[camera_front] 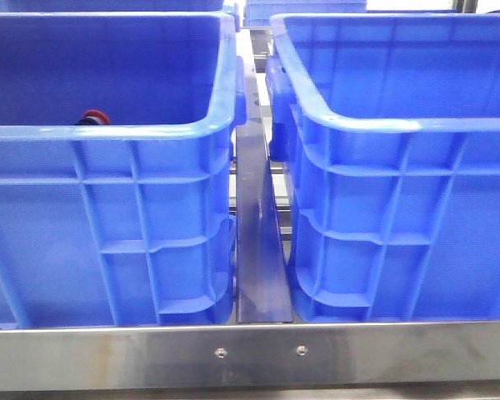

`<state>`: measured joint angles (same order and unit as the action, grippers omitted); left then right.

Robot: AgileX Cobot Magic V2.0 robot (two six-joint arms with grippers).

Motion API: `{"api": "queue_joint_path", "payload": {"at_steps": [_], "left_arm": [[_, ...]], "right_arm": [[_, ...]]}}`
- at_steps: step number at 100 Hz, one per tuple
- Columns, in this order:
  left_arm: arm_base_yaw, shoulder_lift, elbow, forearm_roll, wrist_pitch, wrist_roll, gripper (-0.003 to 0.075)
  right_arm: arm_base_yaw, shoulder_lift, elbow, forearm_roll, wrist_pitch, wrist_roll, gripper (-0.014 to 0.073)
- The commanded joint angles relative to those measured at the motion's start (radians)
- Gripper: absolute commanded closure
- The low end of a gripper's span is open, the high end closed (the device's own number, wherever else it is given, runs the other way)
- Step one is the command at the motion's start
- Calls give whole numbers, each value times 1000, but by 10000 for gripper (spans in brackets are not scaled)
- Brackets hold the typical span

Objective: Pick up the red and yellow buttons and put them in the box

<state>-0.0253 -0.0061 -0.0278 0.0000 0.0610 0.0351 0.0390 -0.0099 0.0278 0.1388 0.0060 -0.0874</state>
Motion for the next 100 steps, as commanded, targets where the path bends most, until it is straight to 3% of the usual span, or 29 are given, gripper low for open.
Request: {"api": "queue_joint_path", "payload": {"at_steps": [1,52,73,100], "left_arm": [[2,-5,-96,-40,-16,-6,739],[2,532,-766,-46,475,2,739],[2,702,-893,-46,568,2,739],[2,813,-907,-45,582,2,739]], "right_arm": [[-7,-26,-20,-6,-81,4,681],[-7,-26,-20,-6,-81,4,681],[-7,-26,-20,-6,-81,4,681],[-7,-26,-20,-6,-81,4,681]]}}
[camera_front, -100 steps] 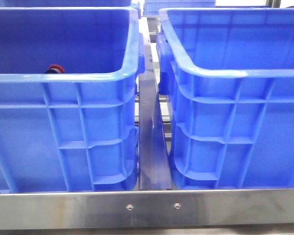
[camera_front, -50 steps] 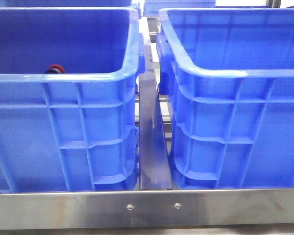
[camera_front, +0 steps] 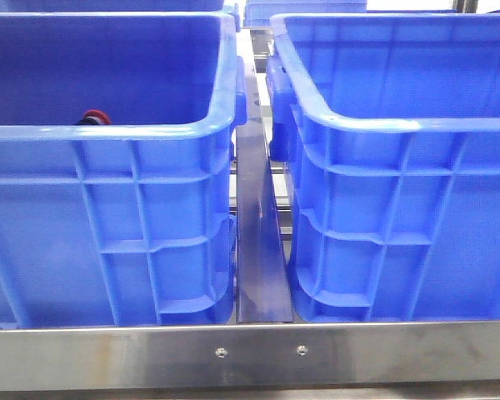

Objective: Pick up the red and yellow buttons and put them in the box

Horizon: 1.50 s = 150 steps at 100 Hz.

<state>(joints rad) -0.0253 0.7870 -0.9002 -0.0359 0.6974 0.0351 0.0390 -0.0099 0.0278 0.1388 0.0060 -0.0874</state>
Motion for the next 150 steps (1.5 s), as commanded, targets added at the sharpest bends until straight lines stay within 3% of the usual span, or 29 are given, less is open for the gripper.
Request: {"api": "queue_joint_path", "payload": {"at_steps": [1,12,19,26,43,50,88,121,150], "left_arm": [[2,20,-35,-9,-54,2,739],[2,31,-35,-9,-49,2,731],[2,35,-35,-9,-49,2,681],[2,35,-35,-9,-49,2,579],[2,35,-35,-9,-48,2,217],[2,35,-35,-11,-50,2,157],[-44,134,-84,-28,-54,2,154],[-160,436,-269,-28,-52,5,154],[-171,683,-430,-24,-30,5,154]], "right_arm": [[-7,-26,-20,-6,-81,4,681],[-7,-26,-20,-6,-81,4,681],[-7,-26,-20,-6,-81,4,681],[-7,-26,-20,-6,-81,4,681],[-7,-26,-20,-6,-81,4,681],[-7,-26,-20,-6,-81,4,681],[-7,-26,-20,-6,-81,4,681],[-7,-26,-20,-6,-81,4,681],[-7,-26,-20,-6,-81,4,681]]}}
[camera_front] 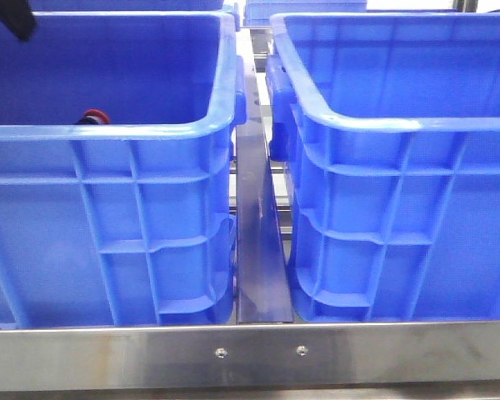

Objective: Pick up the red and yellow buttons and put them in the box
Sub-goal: 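Lower the left gripper into the button crate and grasp a red-capped button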

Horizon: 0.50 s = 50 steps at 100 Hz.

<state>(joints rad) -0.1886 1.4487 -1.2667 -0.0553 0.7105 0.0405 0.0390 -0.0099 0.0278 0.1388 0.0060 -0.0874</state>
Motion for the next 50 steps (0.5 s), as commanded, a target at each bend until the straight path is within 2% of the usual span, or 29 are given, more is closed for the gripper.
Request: {"api": "queue_joint_path", "payload": {"at_steps": [1,50], "left_arm": [[-8,25,-69,-5,-43,0,154],[-8,209,-151,-21,-42,0,154]], "right_arm": [[-7,-26,-20,-6,-81,4,681],[-7,-26,-20,-6,-81,4,681]]}}
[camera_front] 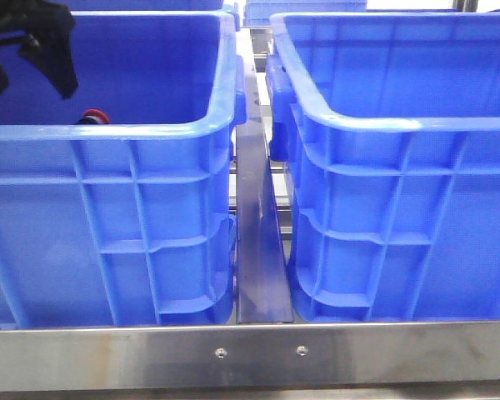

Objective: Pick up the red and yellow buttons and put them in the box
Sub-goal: 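Lower the left gripper into the button crate and grasp a red-capped button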

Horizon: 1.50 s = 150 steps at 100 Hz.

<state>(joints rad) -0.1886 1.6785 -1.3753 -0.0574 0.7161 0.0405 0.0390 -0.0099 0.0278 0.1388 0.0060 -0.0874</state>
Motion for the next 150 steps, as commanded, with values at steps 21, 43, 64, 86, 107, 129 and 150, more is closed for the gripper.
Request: {"api": "queue_joint_path", "payload": {"at_steps": [21,43,64,86,107,129,150], "left_arm": [[-49,35,-72,-19,-52,16,154],[-58,85,-79,-19,-62,16,155],[-58,110,-79,-19,-68,16,155],[-58,112,-79,-17,-77,16,263],[-58,112,-79,-17,-77,16,608],[-60,54,-79,-17,-63,16,739],[-95,-83,-77,-17,-12,16,739]], "right_arm": [[-7,-26,-20,-6,-81,4,681],[-7,-26,-20,-6,-81,4,681],[-7,-26,-20,-6,-81,4,681],[-7,-26,-20,-6,-81,4,681],[-7,-26,-20,-6,-81,4,681],[-7,-26,-20,-6,-81,4,681],[-7,-26,-20,-6,-81,4,681]]}}
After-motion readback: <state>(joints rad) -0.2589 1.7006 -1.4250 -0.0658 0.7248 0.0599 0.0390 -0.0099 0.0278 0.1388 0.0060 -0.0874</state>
